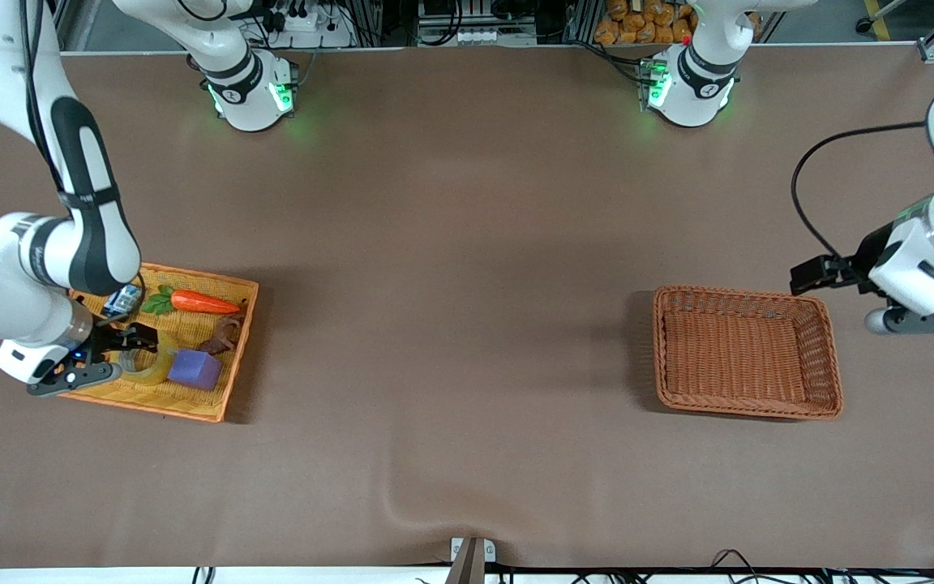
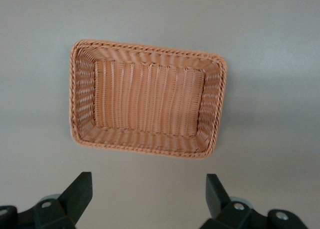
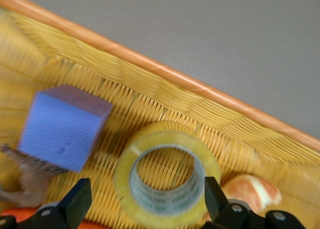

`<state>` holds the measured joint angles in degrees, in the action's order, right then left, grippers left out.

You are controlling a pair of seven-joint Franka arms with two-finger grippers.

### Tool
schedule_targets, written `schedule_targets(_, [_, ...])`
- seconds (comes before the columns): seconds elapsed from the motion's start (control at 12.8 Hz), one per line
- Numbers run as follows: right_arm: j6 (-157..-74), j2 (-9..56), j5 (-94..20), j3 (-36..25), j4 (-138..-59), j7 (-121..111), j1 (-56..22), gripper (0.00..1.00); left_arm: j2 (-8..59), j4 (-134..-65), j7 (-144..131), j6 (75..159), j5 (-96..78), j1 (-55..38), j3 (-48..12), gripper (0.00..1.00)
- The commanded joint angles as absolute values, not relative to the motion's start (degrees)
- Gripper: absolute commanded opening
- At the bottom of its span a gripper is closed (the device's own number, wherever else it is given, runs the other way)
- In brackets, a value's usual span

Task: Transfer tape with both arms
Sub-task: 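Reach the right gripper to the tape roll while the left gripper moves out, then grasp the clear tape roll in the yellow basket with the right gripper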

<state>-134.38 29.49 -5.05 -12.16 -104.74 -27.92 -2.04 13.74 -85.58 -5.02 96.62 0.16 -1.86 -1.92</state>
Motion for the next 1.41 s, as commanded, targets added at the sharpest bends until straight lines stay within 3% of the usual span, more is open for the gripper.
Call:
schedule_targets(0.0, [-134.9,33.7,-11.3,-12.0,-103.7,-30.7,-1.1,1.0,15.6,-84.7,-6.0,98.4,-1.1,-2.4,-1.6,1.0])
schedule_targets(0.23, [-135.6,35.2,-12.4,-12.0,-103.7,-32.8,-1.1,1.0,16.6,-84.6,-6.1,99.9,-1.1,-2.5,-1.8,1.0])
schedule_targets(0.31, [-135.4,35.2,-12.3,-12.0,-103.7,-33.0,-1.1,0.81,16.5,-84.6,-6.1,99.9,-1.1,-2.5,-1.9,1.0])
schedule_targets(0.39, [-135.1,35.2,-12.3,-12.0,-103.7,-34.0,-1.1,0.46,16.3,-84.6,-6.1,99.9,-1.1,-2.5,-1.9,1.0])
schedule_targets(0.47, [-135.1,35.2,-12.3,-12.0,-103.6,-34.3,-1.1,0.18,16.3,-84.5,-6.2,99.9,-1.2,-2.5,-2.0,1.0])
schedule_targets(0.63, [-135.0,35.0,-12.3,-12.1,-103.6,-34.5,-1.3,0.0,16.4,-84.3,-8.2,99.9,-4.2,-3.3,-2.1,1.0])
schedule_targets(0.86, [-134.5,33.7,-12.3,-12.1,-103.4,-34.1,-2.3,0.0,17.4,-84.3,-17.3,101.2,-7.5,-5.9,-2.1,1.0])
schedule_targets(1.33, [-111.4,26.7,-6.7,-12.4,-91.6,-32.7,-5.5,0.0,19.1,-84.3,-25.6,104.3,-11.6,-8.4,-2.2,1.0])
